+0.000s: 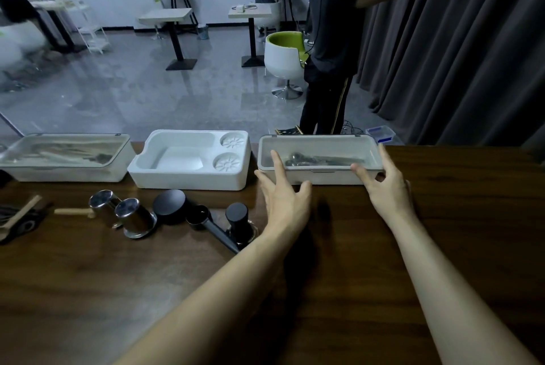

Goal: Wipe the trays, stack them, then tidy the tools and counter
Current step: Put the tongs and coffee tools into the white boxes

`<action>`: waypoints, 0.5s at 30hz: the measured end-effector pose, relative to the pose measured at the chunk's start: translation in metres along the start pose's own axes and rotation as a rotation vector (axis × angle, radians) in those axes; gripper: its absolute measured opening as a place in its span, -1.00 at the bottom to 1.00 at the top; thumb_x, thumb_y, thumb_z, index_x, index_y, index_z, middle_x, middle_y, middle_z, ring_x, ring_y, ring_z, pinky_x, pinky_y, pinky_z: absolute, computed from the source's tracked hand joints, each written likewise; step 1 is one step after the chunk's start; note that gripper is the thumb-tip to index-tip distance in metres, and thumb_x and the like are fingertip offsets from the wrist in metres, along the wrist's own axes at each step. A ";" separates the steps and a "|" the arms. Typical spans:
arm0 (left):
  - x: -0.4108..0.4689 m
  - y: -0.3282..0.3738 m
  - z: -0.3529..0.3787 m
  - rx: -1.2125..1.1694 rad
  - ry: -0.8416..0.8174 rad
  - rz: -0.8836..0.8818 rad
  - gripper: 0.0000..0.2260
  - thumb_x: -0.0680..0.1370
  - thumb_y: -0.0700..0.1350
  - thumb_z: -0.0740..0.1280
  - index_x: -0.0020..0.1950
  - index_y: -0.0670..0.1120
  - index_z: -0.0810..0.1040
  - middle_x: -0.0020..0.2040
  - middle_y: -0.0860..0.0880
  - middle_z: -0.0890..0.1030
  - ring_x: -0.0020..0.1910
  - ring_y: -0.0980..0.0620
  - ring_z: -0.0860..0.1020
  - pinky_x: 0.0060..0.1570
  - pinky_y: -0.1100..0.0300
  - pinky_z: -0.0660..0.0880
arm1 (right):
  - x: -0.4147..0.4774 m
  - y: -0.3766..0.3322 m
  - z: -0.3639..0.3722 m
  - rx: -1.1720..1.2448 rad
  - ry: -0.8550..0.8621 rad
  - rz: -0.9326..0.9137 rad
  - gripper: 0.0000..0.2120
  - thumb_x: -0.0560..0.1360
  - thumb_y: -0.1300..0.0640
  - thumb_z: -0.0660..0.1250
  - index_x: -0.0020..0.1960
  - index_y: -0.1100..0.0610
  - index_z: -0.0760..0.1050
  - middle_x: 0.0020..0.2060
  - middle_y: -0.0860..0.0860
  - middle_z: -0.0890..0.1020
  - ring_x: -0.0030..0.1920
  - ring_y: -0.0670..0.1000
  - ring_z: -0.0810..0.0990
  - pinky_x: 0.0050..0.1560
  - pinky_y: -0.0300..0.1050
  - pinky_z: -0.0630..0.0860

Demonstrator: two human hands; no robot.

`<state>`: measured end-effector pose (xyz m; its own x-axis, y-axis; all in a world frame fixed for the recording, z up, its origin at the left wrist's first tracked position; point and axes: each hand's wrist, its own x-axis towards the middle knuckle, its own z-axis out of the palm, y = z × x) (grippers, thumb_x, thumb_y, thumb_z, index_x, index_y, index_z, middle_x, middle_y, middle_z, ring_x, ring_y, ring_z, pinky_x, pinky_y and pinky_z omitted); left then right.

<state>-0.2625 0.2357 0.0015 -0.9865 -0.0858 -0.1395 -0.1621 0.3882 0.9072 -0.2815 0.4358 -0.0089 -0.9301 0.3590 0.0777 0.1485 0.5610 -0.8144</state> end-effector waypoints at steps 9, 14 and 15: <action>-0.073 0.035 -0.020 -0.082 -0.238 0.045 -0.17 0.64 0.13 0.28 0.63 0.17 -0.32 0.64 -0.08 -0.34 0.61 -0.06 -0.34 0.56 -0.10 -0.17 | -0.037 -0.047 0.019 0.032 0.327 -0.224 -0.47 0.63 -0.12 0.26 0.54 0.02 0.32 0.51 0.05 0.37 0.51 0.08 0.31 0.48 0.11 0.30; -0.090 0.040 -0.083 -0.079 -0.083 0.324 -0.21 0.63 0.22 0.26 0.65 0.18 -0.24 0.66 0.09 -0.24 0.59 0.22 -0.25 0.42 0.27 -0.18 | -0.065 -0.098 0.053 0.218 0.204 -0.379 -0.54 0.62 -0.14 0.19 0.47 -0.04 0.40 0.48 -0.03 0.41 0.42 -0.08 0.40 0.40 0.06 0.44; -0.082 0.040 -0.101 -0.082 -0.035 0.340 -0.21 0.63 0.21 0.27 0.65 0.17 -0.22 0.67 0.07 -0.22 0.60 0.21 -0.23 0.42 0.28 -0.16 | -0.070 -0.110 0.061 0.249 0.156 -0.394 -0.51 0.60 -0.18 0.19 0.49 -0.08 0.38 0.49 -0.05 0.39 0.41 -0.11 0.41 0.37 0.05 0.47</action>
<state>-0.1853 0.1659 0.0896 -0.9842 0.0676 0.1636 0.1766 0.3141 0.9328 -0.2530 0.3031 0.0405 -0.8349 0.2737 0.4775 -0.3071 0.4884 -0.8168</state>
